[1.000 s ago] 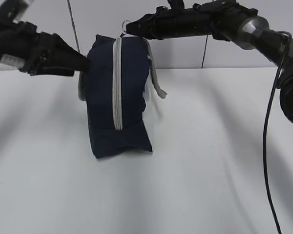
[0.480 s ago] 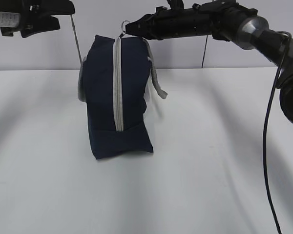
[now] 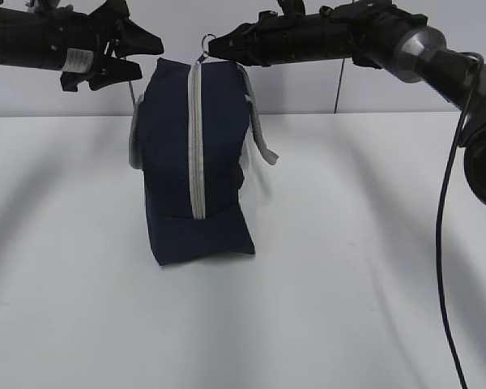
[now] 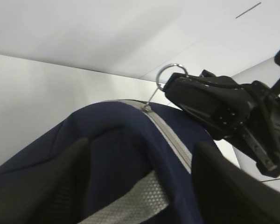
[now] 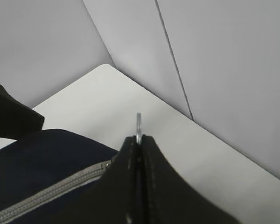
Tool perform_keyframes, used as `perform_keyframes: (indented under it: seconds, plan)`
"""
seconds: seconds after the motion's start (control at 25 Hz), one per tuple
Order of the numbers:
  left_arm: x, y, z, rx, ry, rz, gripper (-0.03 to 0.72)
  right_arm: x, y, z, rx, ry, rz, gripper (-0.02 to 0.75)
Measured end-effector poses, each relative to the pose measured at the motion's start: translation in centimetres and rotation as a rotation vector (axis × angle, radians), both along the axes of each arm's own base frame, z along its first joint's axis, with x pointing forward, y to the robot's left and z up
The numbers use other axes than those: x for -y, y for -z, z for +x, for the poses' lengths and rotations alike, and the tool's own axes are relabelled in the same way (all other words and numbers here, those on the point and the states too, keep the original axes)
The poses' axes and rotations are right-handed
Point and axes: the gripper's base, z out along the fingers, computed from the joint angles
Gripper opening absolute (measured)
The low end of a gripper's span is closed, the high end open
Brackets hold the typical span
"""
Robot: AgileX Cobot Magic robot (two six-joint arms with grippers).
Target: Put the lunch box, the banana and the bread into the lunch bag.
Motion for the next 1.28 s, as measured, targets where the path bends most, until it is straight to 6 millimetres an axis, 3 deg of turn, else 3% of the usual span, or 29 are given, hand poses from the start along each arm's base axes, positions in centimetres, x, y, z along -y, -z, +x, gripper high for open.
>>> perform_keyframes:
  seconds: [0.44,0.96,1.16,1.28]
  plan:
    - [1.7,0.8,0.1,-0.014,0.015,0.005,0.419,0.0,0.0,0.0,-0.001,0.0,0.001,-0.016]
    - [2.9,0.8,0.0,-0.007,0.01,0.013,0.202,0.0,0.0,0.0,-0.003,0.001,0.002,-0.016]
    - [3.1,0.8,0.0,-0.006,0.005,0.018,0.041,0.0,0.0,0.0,-0.003,0.001,0.002,-0.016]
    - [3.1,0.9,0.0,-0.006,0.001,0.021,0.023,0.0,0.0,0.0,-0.004,0.001,0.003,-0.016]
